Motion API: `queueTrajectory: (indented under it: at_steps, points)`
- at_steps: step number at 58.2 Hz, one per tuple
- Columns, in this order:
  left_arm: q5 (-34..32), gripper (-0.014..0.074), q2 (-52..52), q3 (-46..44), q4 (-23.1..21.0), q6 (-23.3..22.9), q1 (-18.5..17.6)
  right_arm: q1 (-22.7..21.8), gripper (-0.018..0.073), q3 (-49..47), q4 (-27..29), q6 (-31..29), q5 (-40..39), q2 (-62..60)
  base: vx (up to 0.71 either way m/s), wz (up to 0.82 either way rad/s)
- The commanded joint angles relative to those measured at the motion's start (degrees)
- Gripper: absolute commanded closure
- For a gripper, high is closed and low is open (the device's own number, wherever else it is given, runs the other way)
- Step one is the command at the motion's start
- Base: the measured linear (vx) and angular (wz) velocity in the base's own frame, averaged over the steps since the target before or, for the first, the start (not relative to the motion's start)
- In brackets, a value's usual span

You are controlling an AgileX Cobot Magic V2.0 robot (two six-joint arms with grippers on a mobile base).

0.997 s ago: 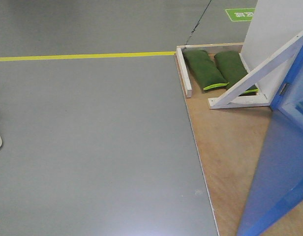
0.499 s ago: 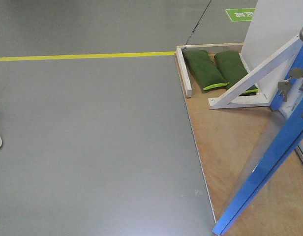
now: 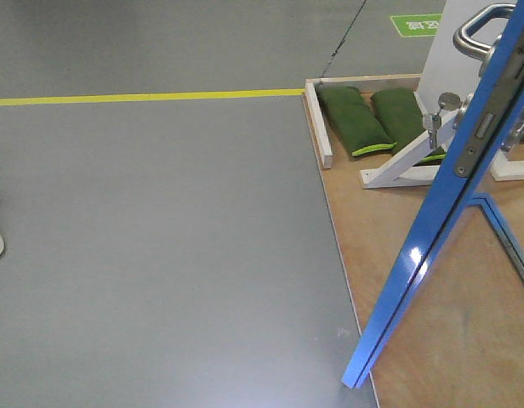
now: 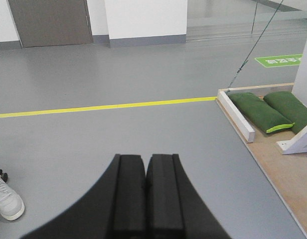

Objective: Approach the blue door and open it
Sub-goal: 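Pull the blue door open toward the robot with the right gripper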

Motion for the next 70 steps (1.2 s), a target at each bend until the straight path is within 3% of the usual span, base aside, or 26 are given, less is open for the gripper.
queueTrajectory:
  at_steps: [1,21,30,50,61,64,70]
  points:
    - [-4.9,0.0524,-0.7,-1.5,-0.1,-0.4,-0.4,2.2,0.0547,-1.9,0.1,-0.7,-5.1,-2.0,0.00,0.00]
    - [-4.9,0.0524,-0.7,-1.5,-0.1,-0.4,-0.4,11.1,0.0547,-1.9,1.1,-0.7,-6.4,-2.0,0.00,0.00]
    - [-4.9,0.0524,-0.7,-1.5,-0.1,-0.4,-0.4,13.9,0.0547,-1.9,5.8,-0.7,-6.4,-1.5,0.00,0.00]
    - [-4.9,0.0524,-0.7,-1.5,-0.1,-0.4,-0.4,15.4,0.0547,-1.9,10.4,-0.7,-7.1,1.9,0.00,0.00]
    - [-4.9,0.0524,-0.7,-1.5,-0.1,-0.4,-0.4,15.4,0.0547,-1.9,10.9,-0.7,-13.1,4.4,0.00,0.00]
    - [-4.9,0.0524,-0.7,-1.5,-0.1,-0.4,-0.4,15.4,0.0547,-1.9,15.3,-0.7,-18.7,6.2,0.00,0.00]
    - [-4.9,0.0524,-0.7,-1.5,-0.1,-0.4,-0.4,15.4,0.0547,-1.9,22.3,-0.7,-18.6,7.4,0.00,0.00]
